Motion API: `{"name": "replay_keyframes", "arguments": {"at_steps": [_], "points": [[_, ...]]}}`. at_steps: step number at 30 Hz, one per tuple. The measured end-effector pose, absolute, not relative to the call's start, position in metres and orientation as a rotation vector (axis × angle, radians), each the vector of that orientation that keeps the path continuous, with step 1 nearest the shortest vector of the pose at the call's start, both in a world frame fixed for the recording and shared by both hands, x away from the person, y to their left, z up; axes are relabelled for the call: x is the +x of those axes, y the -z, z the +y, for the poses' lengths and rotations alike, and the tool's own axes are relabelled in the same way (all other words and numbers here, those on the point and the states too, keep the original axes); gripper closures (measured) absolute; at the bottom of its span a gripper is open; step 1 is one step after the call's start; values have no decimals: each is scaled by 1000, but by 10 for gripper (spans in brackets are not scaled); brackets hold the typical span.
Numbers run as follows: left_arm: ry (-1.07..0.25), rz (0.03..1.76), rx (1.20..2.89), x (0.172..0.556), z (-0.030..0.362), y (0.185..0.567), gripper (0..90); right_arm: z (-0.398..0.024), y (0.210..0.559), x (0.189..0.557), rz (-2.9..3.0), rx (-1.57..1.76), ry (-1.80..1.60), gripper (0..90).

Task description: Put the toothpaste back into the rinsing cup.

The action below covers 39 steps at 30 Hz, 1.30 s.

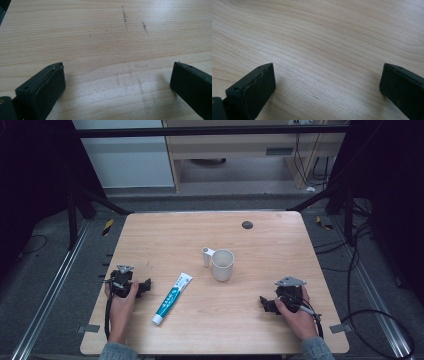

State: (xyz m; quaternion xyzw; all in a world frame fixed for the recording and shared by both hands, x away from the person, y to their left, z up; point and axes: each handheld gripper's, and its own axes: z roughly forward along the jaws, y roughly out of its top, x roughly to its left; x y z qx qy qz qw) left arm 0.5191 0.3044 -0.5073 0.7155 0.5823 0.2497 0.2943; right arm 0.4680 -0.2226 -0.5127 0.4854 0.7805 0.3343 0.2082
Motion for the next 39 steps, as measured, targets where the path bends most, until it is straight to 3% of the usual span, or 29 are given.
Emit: {"name": "replay_keyframes", "arguments": {"at_steps": [13,20,26,31,39], "points": [[-619,1487,2005,496,300,475,46,-223,513,468,2172,1350,-930,6],[-531,1466,2070,481,286,450,69,-223,513,468,2172,1349,-930,6],[-519,1431,2105,479,271,437,64,-223,513,468,2172,1348,-928,6],[-422,1392,2141,484,249,426,64,-223,513,469,2177,1336,-926,6],[-415,1391,2141,493,239,407,86,-223,513,475,2178,1341,-927,5]]}}
